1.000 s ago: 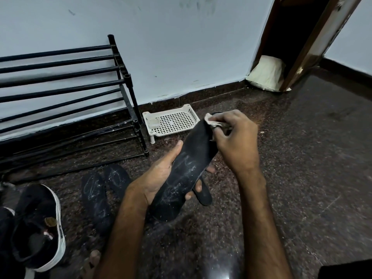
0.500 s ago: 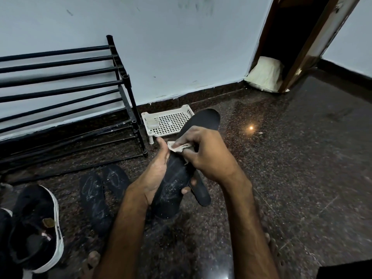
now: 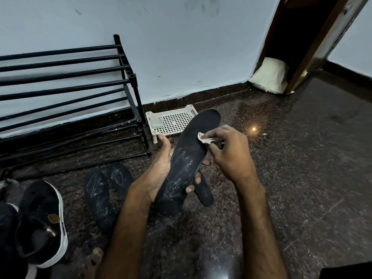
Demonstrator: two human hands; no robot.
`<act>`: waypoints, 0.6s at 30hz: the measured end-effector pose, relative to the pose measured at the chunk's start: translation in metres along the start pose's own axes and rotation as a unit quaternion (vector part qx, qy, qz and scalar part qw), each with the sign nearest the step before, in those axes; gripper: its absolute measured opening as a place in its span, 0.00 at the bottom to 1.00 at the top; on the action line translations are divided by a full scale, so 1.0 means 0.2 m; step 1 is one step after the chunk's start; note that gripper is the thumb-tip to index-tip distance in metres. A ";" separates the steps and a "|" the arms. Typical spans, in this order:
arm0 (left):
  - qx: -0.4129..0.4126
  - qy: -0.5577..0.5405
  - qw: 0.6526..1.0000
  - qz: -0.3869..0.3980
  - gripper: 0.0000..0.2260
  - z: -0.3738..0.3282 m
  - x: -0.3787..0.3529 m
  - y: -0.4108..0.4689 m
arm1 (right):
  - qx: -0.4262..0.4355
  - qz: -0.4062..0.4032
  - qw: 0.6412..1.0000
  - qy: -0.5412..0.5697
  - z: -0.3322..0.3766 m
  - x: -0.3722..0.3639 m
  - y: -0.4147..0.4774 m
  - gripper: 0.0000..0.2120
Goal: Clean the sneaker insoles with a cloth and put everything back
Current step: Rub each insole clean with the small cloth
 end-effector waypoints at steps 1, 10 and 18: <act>0.005 0.008 1.000 0.002 0.42 0.01 0.00 0.00 | -0.001 0.026 0.999 0.031 0.00 0.01 -0.01 0.08; 0.021 0.012 0.998 0.055 0.37 0.00 -0.02 0.00 | -0.047 -0.134 0.990 0.007 -0.09 0.10 0.02 0.11; 0.042 0.037 0.998 0.035 0.41 0.01 0.00 -0.01 | 0.016 0.051 0.997 0.055 0.00 0.04 0.01 0.09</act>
Point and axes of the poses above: each hand's wrist, its own y-axis towards the middle knuckle, its own x-axis out of the back of the hand, z = x × y, the point moved 3 cm from there along y, towards the middle knuckle, and after that the axes turned 6 degrees about z, right-handed, at the moved point
